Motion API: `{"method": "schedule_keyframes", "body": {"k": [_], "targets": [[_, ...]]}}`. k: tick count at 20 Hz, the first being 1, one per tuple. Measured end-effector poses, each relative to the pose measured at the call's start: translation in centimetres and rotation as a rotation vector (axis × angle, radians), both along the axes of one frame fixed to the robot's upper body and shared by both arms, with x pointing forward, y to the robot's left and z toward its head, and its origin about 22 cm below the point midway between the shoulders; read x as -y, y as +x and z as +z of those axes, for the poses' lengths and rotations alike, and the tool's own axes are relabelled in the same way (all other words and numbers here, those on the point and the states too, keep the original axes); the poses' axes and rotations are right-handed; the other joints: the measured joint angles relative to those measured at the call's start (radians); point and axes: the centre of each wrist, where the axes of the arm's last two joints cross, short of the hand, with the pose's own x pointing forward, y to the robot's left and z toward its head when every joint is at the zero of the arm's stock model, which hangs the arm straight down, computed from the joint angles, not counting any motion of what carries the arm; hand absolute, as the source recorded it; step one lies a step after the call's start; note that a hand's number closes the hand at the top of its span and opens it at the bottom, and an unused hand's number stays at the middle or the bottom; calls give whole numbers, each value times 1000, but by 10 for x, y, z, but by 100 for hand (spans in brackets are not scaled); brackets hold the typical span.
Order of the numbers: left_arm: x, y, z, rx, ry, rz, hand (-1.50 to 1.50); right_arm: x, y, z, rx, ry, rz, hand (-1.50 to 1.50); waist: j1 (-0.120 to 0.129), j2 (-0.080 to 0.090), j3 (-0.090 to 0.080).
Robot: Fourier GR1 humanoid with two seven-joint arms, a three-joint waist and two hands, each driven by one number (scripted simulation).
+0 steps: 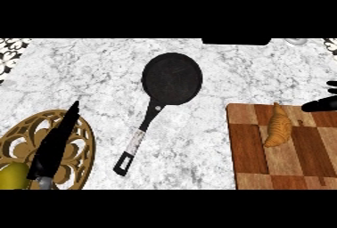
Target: Pick the croissant from the cutting board and place it in the pan
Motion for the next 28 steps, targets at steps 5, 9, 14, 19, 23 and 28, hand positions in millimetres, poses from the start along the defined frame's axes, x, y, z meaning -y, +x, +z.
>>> {"method": "schedule_keyframes", "body": {"k": [5,9,14,19,23,28], "targets": [[-4,0,-3,-4,-1,-2,0,-8,14,-10,-65,18,57,-150,-5,-1,0],[-7,-3,-5,-1,-1,-2,0,-15,25,-13,-91,43,84,-150,-8,-2,0],[-4,2,-1,-8,4,3,0,-23,35,-18,-143,38,113,-150,-11,-2,0],[-9,-3,-4,-8,4,10,0,-30,37,-35,-199,36,140,-150,-15,-4,0],[-4,-5,-4,-5,2,12,0,-34,42,-44,-228,47,141,-150,-16,-4,0],[-6,-8,-4,-6,5,15,0,-38,39,-53,-256,47,158,-150,-21,-6,0]]}}
